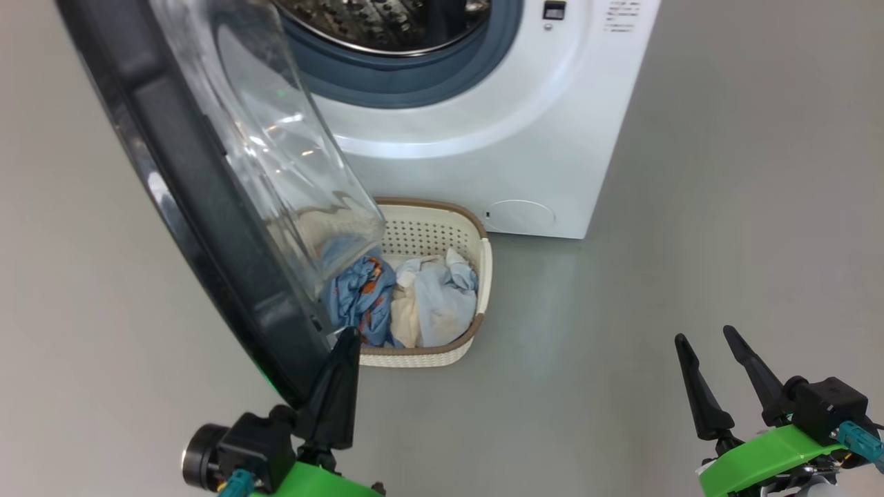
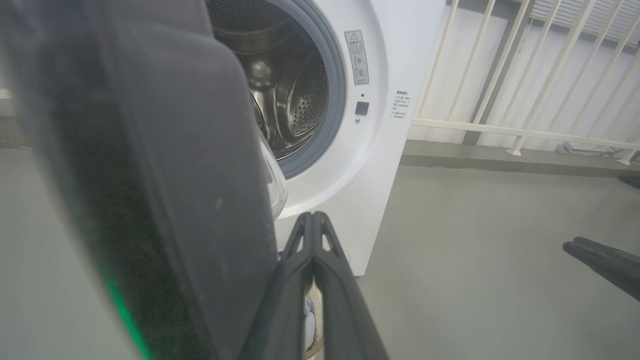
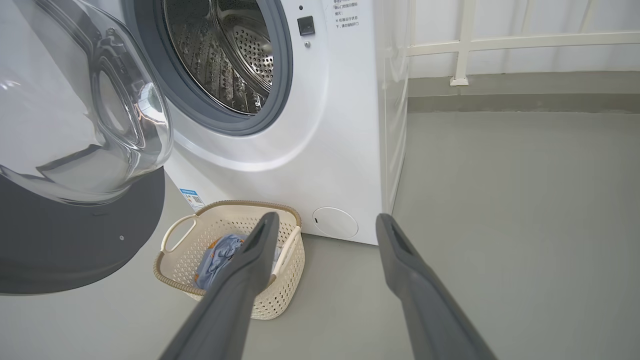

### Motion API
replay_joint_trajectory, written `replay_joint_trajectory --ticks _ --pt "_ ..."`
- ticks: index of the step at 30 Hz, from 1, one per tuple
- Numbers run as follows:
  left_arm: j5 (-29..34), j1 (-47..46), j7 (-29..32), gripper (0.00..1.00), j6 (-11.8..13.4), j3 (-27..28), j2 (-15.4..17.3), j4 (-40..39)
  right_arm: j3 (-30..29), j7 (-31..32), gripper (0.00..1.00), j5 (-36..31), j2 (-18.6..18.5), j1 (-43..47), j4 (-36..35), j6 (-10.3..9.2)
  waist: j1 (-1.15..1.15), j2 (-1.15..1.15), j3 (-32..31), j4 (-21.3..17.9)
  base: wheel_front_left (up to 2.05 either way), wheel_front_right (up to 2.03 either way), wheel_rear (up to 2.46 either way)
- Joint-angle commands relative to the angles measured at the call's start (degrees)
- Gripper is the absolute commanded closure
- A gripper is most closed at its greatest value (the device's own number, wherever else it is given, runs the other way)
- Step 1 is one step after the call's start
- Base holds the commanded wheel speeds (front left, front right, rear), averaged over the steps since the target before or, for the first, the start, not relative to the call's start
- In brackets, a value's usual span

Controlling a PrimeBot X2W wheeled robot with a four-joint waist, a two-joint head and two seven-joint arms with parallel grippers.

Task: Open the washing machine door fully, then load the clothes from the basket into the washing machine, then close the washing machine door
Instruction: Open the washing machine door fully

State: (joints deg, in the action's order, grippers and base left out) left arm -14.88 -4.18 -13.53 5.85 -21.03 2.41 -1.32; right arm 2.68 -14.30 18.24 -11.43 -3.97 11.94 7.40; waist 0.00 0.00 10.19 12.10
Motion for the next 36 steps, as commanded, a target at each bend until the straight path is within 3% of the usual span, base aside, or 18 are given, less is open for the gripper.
replay_joint_trajectory --ticks 1,17,36 --pt "0.1 0.3 0.4 1.00 1.0 2.6 1.1 -2.1 1.0 -0.7 0.00 0.3 -0.8 0.0 -1.4 0.09 0.00 0.00 0.1 1.1 0.00 0.00 0.00" --pt "-2.7 2.0 0.0 1.00 3.6 7.8 2.5 -0.6 1.3 -0.7 0.00 0.4 -1.0 0.4 -0.9 0.09 0.00 0.00 -1.5 4.5 0.00 0.00 0.00" --pt "-5.9 2.8 -0.4 1.00 6.0 16.1 6.8 2.7 3.2 -0.7 0.00 -1.9 -1.3 0.7 -2.8 0.09 0.00 0.00 -3.9 8.3 0.00 0.00 0.00"
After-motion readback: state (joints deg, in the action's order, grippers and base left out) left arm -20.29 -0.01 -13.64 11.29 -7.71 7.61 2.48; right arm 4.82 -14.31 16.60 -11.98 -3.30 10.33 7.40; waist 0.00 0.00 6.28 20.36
